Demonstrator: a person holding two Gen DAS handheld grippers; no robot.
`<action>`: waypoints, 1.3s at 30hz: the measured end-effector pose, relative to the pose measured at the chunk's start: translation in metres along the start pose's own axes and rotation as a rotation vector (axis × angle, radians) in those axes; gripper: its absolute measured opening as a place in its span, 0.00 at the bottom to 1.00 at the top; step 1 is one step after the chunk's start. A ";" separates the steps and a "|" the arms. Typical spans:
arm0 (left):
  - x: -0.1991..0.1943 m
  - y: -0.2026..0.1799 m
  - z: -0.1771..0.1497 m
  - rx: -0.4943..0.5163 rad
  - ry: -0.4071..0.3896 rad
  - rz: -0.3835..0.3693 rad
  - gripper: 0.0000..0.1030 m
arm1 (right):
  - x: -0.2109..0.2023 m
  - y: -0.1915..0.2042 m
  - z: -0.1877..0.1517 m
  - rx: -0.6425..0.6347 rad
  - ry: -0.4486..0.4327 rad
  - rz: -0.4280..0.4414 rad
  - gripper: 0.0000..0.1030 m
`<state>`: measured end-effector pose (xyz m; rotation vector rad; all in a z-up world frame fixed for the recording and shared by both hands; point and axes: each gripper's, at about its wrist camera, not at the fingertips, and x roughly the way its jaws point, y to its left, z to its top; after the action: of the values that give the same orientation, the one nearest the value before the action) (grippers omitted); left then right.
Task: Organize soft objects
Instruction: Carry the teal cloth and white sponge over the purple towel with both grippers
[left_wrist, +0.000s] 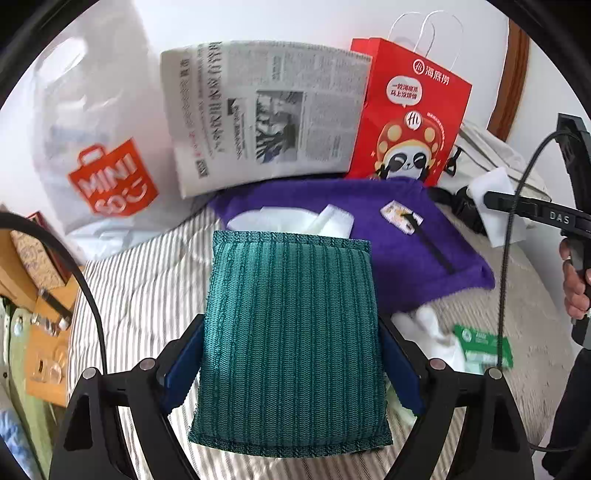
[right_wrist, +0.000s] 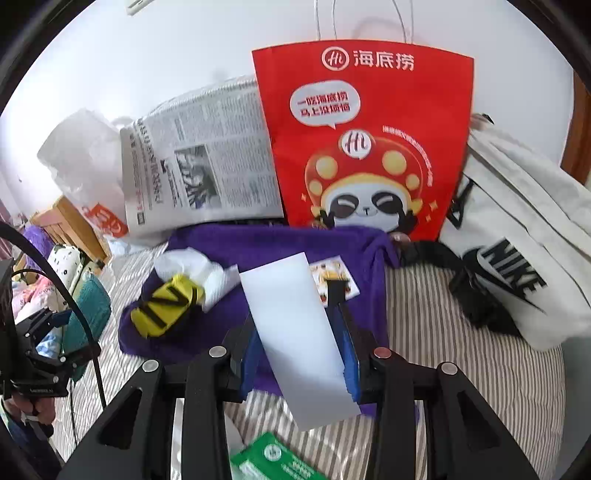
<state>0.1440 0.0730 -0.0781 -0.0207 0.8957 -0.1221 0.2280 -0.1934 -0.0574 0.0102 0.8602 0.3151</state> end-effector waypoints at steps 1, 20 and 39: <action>0.001 -0.001 0.005 0.003 -0.003 -0.004 0.84 | 0.003 0.000 0.003 0.000 0.003 0.002 0.37; 0.058 -0.010 0.085 0.005 0.006 -0.007 0.84 | 0.053 -0.012 0.030 -0.024 0.069 -0.025 0.37; 0.104 -0.005 0.094 -0.028 0.060 -0.005 0.84 | 0.125 -0.002 -0.001 -0.067 0.263 -0.035 0.37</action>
<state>0.2810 0.0528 -0.1005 -0.0453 0.9576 -0.1154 0.3040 -0.1606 -0.1509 -0.1102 1.1085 0.3166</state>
